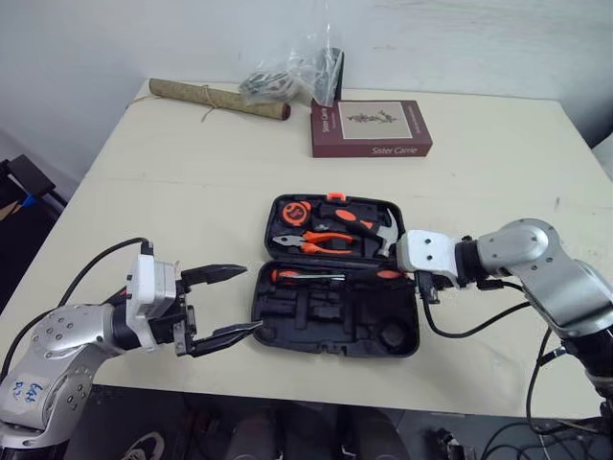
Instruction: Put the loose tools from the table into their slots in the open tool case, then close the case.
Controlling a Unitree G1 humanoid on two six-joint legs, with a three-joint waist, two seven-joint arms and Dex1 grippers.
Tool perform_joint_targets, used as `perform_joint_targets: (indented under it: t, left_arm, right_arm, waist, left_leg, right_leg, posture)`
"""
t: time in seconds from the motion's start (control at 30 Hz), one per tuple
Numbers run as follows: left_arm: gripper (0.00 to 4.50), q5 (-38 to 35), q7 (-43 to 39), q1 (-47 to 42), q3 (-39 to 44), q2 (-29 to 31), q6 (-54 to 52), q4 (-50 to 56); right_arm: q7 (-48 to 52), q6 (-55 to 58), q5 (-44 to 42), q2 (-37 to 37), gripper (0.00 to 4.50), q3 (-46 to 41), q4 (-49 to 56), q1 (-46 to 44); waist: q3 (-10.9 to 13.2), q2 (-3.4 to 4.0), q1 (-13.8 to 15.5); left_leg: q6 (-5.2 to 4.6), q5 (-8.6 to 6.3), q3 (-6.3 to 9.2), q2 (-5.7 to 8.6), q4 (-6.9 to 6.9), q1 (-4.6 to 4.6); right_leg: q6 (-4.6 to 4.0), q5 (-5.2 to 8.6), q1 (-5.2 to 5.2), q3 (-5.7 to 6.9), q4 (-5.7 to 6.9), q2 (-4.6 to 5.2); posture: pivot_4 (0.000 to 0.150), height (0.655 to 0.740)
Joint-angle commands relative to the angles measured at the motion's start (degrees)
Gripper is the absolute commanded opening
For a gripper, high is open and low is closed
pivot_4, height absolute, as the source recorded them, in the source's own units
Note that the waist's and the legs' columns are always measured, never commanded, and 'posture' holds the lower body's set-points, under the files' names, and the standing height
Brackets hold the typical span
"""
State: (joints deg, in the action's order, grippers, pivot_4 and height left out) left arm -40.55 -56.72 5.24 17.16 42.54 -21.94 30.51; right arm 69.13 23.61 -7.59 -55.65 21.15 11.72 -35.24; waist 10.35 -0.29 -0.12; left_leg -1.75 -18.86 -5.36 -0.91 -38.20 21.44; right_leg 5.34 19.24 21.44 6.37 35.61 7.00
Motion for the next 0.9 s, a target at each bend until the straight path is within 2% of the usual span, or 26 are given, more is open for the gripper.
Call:
perform_joint_targets:
  t: [0.03, 0.2, 0.57, 0.9]
  left_arm:
    - [4.5, -1.62, 0.72, 1.29, 2.31, 0.67, -0.4, 2.79]
    - [4.5, -1.88, 1.14, 2.48, 3.16, 1.05, -0.87, 3.39]
    - [4.5, -0.74, 1.49, 1.17, 1.91, 0.79, -0.49, 2.35]
    - [4.5, 0.37, 1.46, 0.92, 0.87, 0.29, 0.29, 1.63]
  right_arm:
    - [2.25, -2.15, 2.87, -1.09, 1.03, 0.37, -0.42, 0.23]
    - [3.43, -3.25, 4.24, -1.11, 1.03, 0.07, -0.74, 2.27]
    - [1.64, 9.5, 2.4, 1.51, 1.03, -1.21, 3.48, 4.89]
    - [0.24, 11.18, 2.33, 4.09, 1.03, -1.15, 3.0, 4.46]
  waist:
    - [0.0, 0.0, 0.02]
    - [0.0, 0.01, -0.09]
    - [-0.01, 0.0, -0.06]
    - [-0.02, -0.01, -0.08]
  left_leg:
    - [0.0, 0.0, 0.02, 0.01, -0.01, 0.0]
    - [0.0, 0.0, -0.01, 0.01, -0.02, -0.06]
    - [0.01, 0.01, 0.0, 0.0, -0.01, -0.1]
    - [0.01, 0.01, 0.01, 0.0, 0.0, -0.11]
  right_leg:
    - [0.0, 0.0, -0.01, 0.03, 0.01, 0.01]
    - [0.0, 0.0, -0.06, 0.04, 0.04, -0.01]
    - [0.0, 0.0, -0.09, 0.03, 0.06, -0.01]
    - [0.0, 0.0, -0.1, 0.04, 0.06, -0.02]
  posture:
    - [0.15, 0.74]
    - [0.15, 0.74]
    - [0.15, 0.74]
    - [0.15, 0.74]
